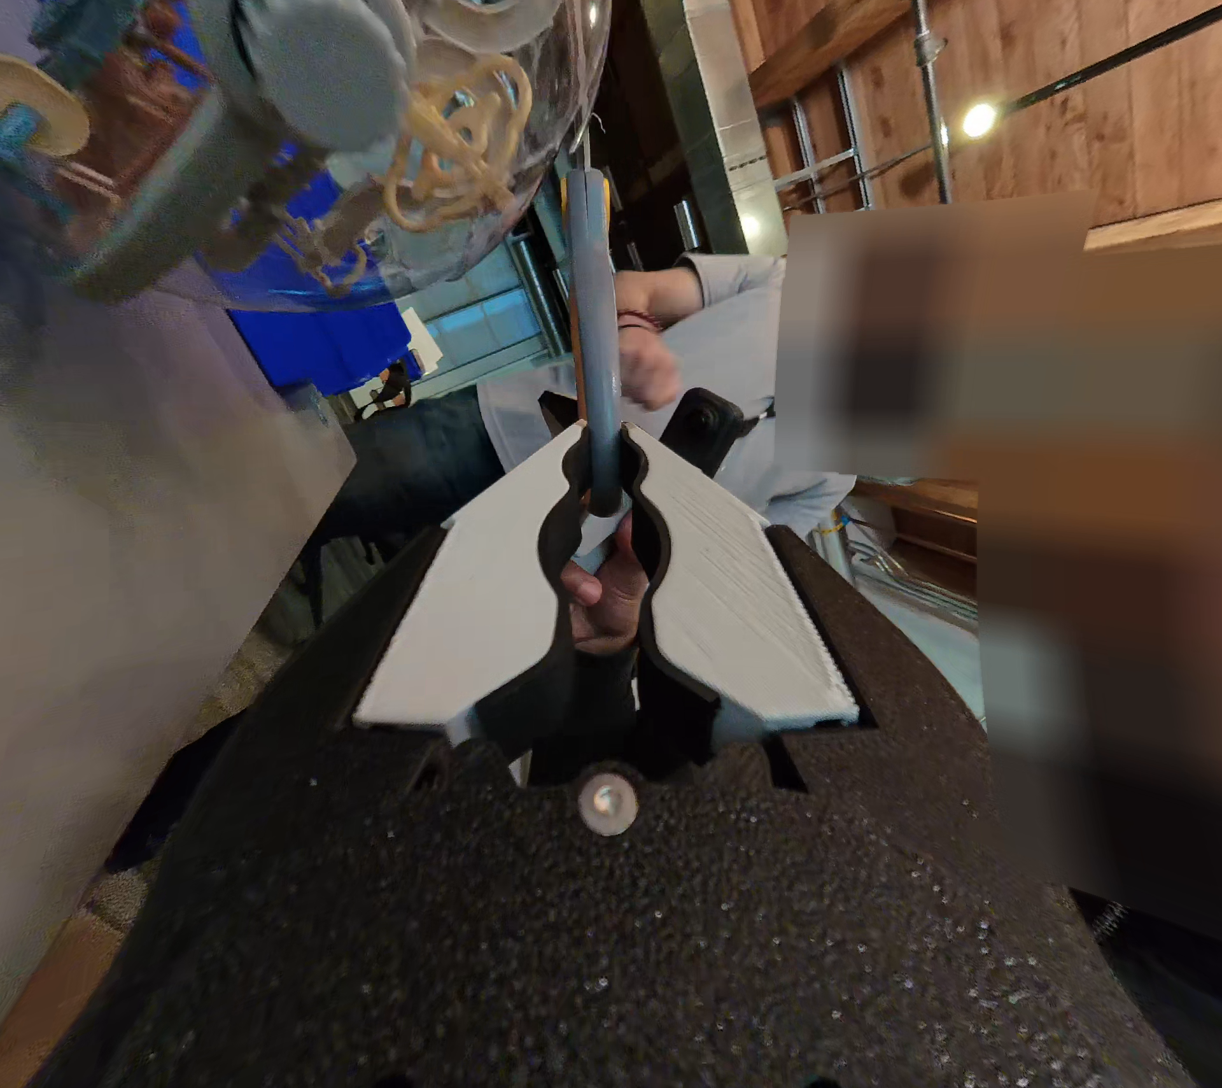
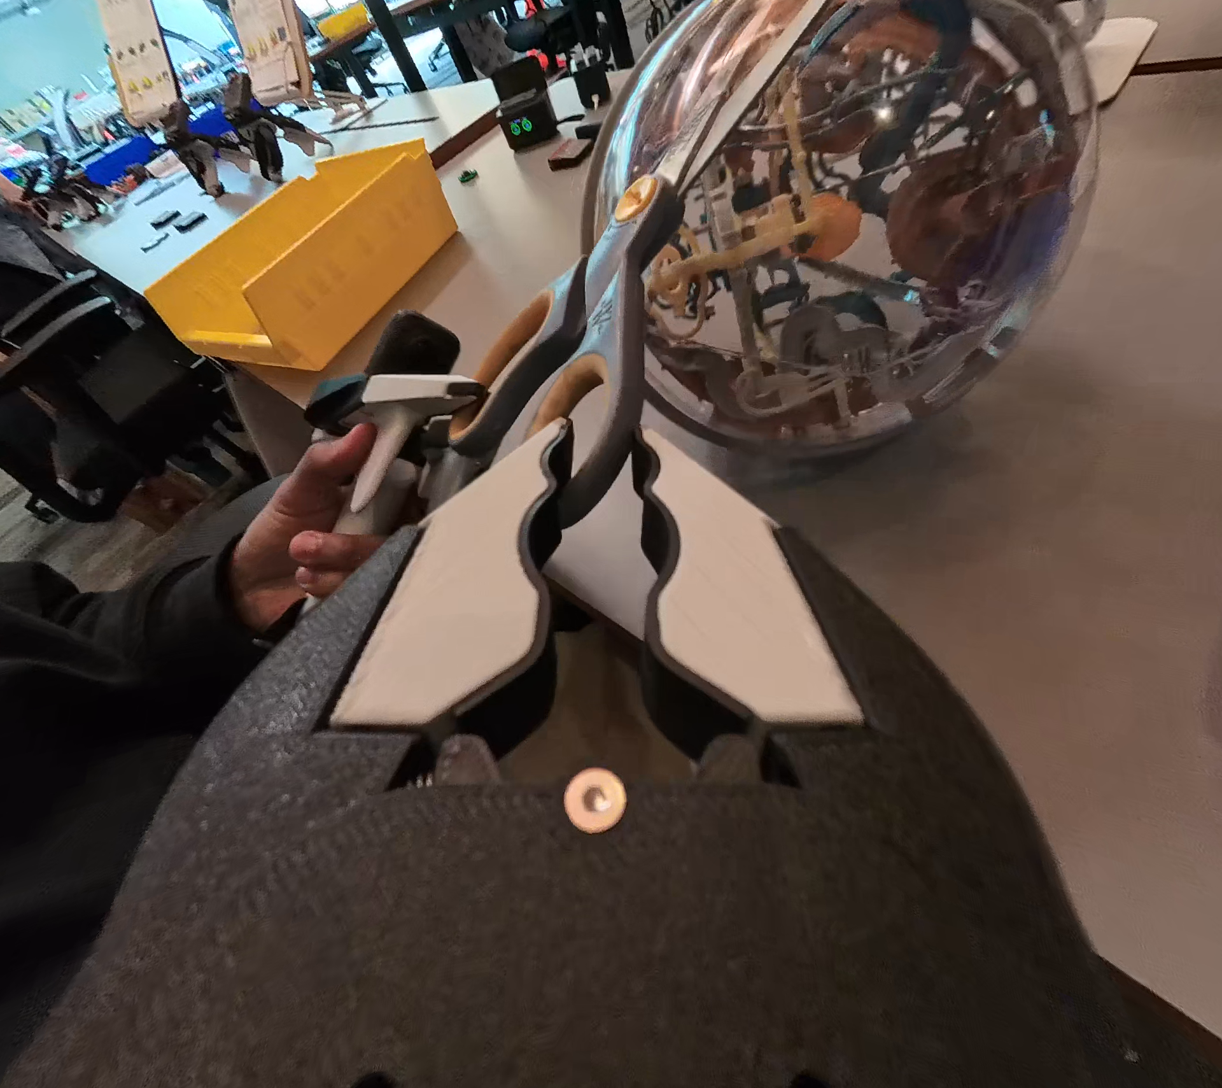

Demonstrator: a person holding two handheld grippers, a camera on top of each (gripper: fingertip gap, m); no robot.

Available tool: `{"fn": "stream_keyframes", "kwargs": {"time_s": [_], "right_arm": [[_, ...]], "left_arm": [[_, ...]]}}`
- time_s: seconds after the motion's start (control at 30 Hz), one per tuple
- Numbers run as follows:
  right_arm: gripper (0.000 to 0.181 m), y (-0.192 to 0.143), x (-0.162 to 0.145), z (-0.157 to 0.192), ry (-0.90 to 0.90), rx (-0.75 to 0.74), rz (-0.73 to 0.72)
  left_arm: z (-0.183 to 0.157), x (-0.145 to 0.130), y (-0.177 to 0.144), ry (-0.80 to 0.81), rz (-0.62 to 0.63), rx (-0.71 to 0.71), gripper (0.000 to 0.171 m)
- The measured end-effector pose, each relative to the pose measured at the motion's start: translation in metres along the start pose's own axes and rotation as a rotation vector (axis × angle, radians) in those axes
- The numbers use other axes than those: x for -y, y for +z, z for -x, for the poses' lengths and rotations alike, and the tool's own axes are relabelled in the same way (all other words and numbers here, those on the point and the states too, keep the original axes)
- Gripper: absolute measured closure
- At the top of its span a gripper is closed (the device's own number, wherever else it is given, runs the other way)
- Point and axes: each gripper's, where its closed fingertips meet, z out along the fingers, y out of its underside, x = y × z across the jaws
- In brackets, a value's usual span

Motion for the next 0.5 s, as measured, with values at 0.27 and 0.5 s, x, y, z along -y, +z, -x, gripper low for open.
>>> {"fn": "stream_keyframes", "kwargs": {"time_s": [0.27,0.5], "right_arm": [[0.168,0.002,-0.001,-0.002,-0.028,-0.033,0.026],[0.168,0.009,-0.013,-0.008,-0.112,-0.095,0.093]], "left_arm": [[0.007,-0.007,0.001,0.039,0.062,0.051,0.169],[0.013,-0.002,-0.003,0.126,0.097,0.121,0.168]]}}
